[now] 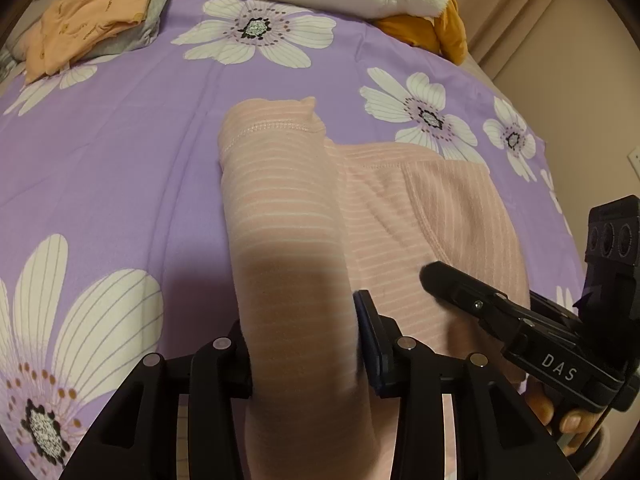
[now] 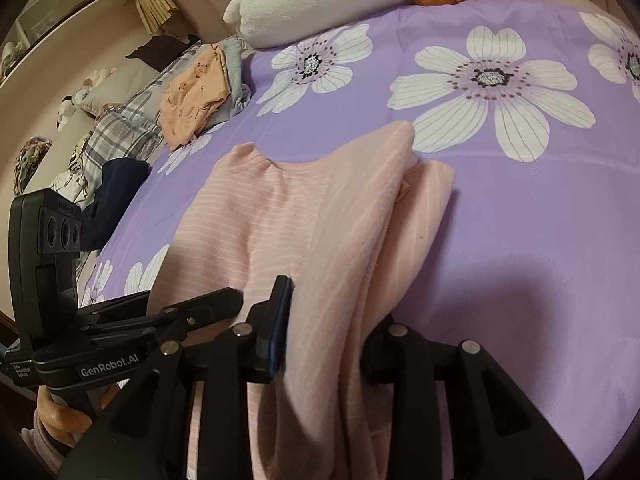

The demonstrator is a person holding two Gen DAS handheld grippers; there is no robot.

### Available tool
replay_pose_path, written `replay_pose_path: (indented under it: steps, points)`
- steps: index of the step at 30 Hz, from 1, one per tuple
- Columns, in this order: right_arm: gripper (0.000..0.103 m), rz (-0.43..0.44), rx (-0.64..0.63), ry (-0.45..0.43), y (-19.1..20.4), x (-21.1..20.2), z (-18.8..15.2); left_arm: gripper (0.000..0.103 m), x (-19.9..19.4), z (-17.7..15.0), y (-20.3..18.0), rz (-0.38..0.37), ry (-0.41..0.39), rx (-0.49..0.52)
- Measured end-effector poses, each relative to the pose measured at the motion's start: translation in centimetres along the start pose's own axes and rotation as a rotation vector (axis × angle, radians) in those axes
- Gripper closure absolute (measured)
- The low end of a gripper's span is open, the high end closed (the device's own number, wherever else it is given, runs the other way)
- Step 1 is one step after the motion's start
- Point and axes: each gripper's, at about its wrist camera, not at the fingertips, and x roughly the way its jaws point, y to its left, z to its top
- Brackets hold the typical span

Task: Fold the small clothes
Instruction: 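Lay the shirt end down on the shirt and open both tools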

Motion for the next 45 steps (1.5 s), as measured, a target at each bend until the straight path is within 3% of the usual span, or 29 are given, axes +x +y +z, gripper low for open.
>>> replay_pose_path:
  steps: [7,24,45]
  points:
    - [0.067,0.042,0.109,0.006,-2.2,-0.1,-0.4,0.058,0.0,-0.1,0.7,0.001,-0.001,-0.017]
    - [0.067,0.063,0.173,-0.003,-3.5,-1.0,-0.5,0.057,-1.0,-1.3,0.6,0.041,-0.021,-0.001]
    - [0.067,-0.018,0.179,-0.021,-4.5,-2.6,-0.7,0.057,-2.5,-3.3,0.3,0.081,-0.024,0.018]
